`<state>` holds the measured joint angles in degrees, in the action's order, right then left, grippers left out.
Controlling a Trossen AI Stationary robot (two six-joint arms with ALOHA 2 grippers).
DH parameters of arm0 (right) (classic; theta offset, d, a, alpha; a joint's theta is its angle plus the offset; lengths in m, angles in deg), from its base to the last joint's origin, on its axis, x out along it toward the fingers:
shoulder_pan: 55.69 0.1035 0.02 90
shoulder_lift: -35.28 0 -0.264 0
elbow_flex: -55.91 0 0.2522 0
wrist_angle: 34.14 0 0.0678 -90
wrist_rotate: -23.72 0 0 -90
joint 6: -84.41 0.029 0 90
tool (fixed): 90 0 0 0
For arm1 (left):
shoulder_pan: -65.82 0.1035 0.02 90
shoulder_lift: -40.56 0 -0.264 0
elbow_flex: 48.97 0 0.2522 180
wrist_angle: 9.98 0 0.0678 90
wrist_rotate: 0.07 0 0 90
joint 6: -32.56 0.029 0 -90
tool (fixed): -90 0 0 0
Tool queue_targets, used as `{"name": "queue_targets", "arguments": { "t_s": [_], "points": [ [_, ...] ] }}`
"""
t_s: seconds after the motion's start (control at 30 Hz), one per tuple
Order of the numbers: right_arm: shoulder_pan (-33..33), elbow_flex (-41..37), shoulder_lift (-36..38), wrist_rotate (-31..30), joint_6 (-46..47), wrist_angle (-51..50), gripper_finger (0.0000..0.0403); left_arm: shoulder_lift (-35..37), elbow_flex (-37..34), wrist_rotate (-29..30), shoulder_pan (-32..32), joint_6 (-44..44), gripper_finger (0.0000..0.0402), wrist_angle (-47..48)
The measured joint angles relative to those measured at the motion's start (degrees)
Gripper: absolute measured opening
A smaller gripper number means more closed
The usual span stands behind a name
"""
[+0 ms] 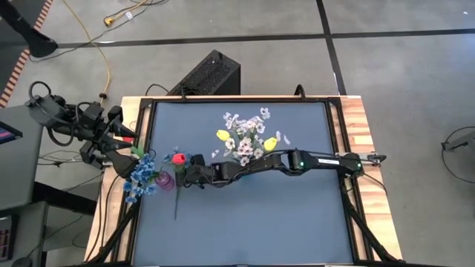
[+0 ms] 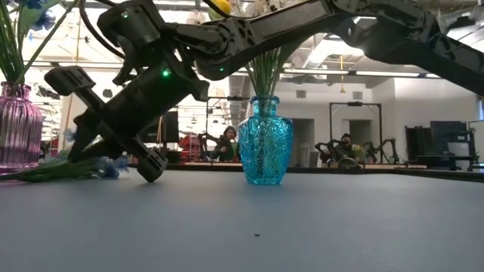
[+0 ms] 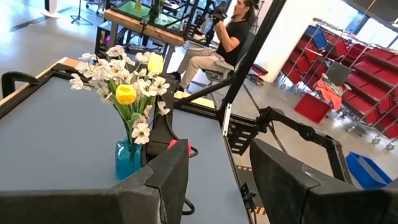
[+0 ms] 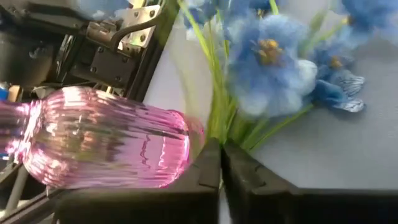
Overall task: Sort flowers into vase by color
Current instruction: Put the blue flowers into the purple vase
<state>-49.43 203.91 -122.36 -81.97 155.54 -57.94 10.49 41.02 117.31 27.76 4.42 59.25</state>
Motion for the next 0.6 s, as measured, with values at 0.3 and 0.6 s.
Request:
{"name": "queue_targets", "arguments": {
  "t_s": [0.3, 0.6],
  "points": [
    [0.6, 0.6, 1.8, 0.7, -0.4, -3.3, 0.0017, 0.0, 0.0, -1.6, 0.0, 0.0, 0.0160, 0.0],
    [4.9, 0.7, 13.8, 0.8, -8.2, -16.5, 0.0017, 0.0, 0.0, -1.6, 0.0, 2.0, 0.0160, 0.0]
  ]
}}
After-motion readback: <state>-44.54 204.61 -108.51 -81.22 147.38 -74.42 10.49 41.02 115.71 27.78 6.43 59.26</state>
